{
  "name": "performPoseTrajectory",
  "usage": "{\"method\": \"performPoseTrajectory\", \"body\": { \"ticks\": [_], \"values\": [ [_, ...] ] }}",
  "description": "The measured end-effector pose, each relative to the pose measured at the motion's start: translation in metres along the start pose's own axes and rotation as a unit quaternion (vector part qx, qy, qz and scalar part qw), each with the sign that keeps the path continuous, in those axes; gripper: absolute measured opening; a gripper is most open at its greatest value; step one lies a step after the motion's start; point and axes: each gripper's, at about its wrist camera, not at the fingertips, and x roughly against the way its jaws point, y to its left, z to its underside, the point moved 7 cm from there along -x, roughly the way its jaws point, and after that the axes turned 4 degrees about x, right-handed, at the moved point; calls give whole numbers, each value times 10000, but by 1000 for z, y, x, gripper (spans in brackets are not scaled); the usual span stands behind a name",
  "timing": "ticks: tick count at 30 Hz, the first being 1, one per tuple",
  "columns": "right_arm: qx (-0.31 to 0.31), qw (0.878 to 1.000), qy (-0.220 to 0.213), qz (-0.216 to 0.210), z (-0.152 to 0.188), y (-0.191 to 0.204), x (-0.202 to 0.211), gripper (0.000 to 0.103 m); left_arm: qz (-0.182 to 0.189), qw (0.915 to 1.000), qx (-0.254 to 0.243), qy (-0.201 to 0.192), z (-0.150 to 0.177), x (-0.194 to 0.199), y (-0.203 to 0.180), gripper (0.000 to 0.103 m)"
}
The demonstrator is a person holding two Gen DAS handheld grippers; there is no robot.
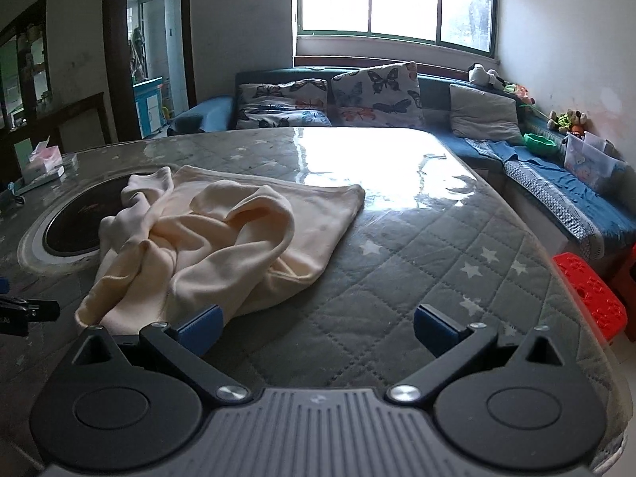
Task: Fold clothes
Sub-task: 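Move both grippers toward the crumpled cream sweatshirt on the table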
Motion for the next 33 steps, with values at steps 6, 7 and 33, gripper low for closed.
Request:
{"method": "performPoseTrajectory", "body": {
  "ticks": [6, 7, 33],
  "values": [
    [119, 9999, -1, -58, 4, 9, 9, 103, 32, 10000, -30, 57, 4, 4, -5, 103],
    [128, 9999, -3, -66, 4, 10, 10, 103, 29, 10000, -50, 65, 4, 5, -6, 103],
    [161, 9998, -99, -116, -11, 13, 8, 103, 74, 9997, -219, 119, -10, 5, -20, 103]
  ]
}}
